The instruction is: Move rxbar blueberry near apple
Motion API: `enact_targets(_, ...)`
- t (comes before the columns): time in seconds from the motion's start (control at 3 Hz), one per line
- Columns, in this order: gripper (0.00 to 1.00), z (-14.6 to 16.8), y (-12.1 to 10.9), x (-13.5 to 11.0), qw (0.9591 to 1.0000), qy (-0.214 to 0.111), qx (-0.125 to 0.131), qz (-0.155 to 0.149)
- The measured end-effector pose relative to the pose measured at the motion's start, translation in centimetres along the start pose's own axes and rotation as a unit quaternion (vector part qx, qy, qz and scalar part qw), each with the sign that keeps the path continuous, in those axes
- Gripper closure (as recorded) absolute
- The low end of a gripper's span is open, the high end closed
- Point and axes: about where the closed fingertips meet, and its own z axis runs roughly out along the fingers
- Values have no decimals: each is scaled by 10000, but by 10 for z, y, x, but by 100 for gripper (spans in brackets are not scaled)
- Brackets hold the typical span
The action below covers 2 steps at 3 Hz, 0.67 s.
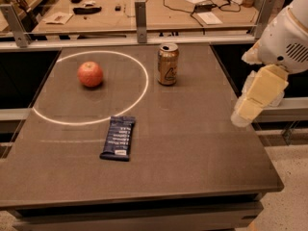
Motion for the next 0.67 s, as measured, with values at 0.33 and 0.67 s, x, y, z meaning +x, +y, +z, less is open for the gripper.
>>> enact_targets(0.33,0,11,9,-19,9992,-152,193,305)
enact_targets(0.67,0,21,19,-35,9968,-210,449,625)
